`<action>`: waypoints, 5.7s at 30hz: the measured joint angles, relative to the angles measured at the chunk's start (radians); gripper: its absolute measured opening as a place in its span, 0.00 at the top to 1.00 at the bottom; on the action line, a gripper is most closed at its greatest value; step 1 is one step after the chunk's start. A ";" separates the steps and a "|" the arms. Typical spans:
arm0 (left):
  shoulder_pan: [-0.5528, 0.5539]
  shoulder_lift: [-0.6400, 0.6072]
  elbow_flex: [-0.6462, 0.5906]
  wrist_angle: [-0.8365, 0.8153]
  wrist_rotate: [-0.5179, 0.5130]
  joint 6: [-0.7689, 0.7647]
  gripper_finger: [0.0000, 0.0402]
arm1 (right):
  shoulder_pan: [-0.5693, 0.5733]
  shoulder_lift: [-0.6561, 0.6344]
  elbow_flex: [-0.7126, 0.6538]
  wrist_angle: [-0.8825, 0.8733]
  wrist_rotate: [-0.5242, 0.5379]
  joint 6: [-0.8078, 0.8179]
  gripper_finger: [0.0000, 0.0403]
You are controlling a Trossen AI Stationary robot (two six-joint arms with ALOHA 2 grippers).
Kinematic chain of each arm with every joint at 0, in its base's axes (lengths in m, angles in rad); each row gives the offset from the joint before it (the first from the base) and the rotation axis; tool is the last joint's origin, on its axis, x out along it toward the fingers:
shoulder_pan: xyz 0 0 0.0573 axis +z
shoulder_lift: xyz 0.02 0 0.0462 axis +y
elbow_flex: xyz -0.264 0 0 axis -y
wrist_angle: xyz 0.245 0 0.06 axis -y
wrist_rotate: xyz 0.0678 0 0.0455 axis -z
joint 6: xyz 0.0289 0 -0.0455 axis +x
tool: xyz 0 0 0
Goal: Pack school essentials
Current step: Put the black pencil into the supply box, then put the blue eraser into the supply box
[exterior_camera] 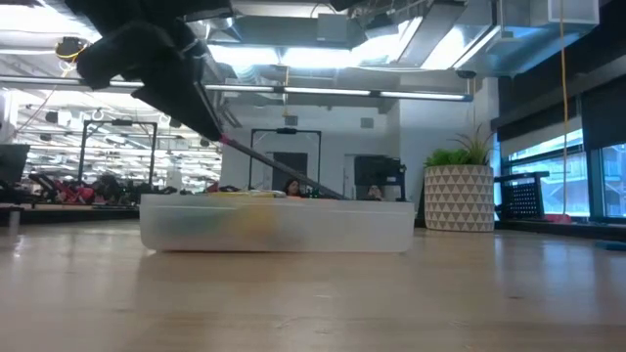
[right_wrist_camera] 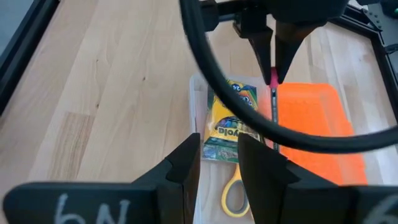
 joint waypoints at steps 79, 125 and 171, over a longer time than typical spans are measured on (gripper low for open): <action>-0.115 -0.214 0.000 -0.023 0.157 -0.130 0.71 | 0.011 -0.082 0.063 -0.850 -0.087 0.998 0.73; 0.150 -0.216 0.000 0.410 0.193 0.450 0.71 | 0.106 -0.438 -0.347 -0.788 -0.106 1.900 0.73; 0.150 -0.216 0.000 0.409 0.194 0.449 0.71 | 0.088 -0.390 -0.347 -0.921 -0.379 2.539 0.29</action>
